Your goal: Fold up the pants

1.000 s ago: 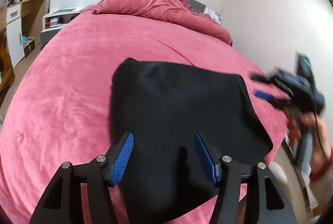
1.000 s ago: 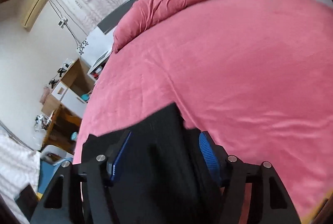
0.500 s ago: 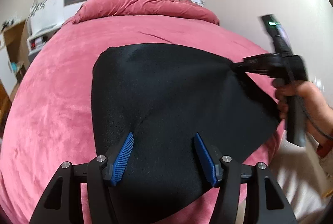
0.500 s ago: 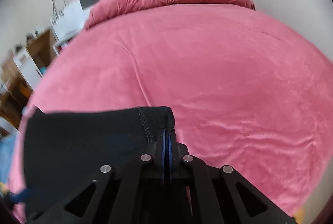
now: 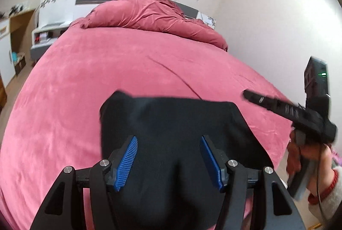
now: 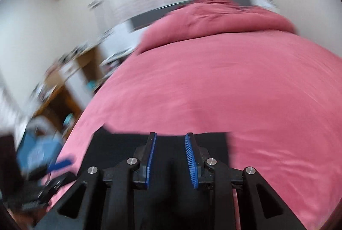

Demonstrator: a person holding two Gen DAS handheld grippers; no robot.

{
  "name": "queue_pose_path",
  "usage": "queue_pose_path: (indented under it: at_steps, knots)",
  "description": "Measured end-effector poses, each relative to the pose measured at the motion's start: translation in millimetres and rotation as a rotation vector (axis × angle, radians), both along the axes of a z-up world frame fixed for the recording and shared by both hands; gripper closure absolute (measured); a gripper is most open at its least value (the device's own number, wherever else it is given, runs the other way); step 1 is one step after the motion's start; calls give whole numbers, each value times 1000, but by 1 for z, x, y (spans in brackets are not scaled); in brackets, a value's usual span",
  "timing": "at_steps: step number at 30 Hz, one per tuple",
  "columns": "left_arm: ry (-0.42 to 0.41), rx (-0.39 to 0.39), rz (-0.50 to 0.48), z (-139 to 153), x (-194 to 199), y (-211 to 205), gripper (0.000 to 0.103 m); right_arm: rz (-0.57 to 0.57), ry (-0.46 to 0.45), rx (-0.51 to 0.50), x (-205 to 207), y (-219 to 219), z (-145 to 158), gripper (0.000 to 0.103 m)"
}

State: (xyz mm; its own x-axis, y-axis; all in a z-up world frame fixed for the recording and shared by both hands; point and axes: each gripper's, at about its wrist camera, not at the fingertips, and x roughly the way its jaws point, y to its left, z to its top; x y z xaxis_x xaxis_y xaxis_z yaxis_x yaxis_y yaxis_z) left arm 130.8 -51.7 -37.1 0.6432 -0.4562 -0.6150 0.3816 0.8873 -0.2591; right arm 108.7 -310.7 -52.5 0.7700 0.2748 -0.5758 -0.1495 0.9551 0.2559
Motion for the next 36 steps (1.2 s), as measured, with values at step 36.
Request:
queue_pose_path:
  at_steps: [36]
  knots:
    - [113, 139, 113, -30, 9, -16, 57, -72, 76, 11, -31, 3, -40, 86]
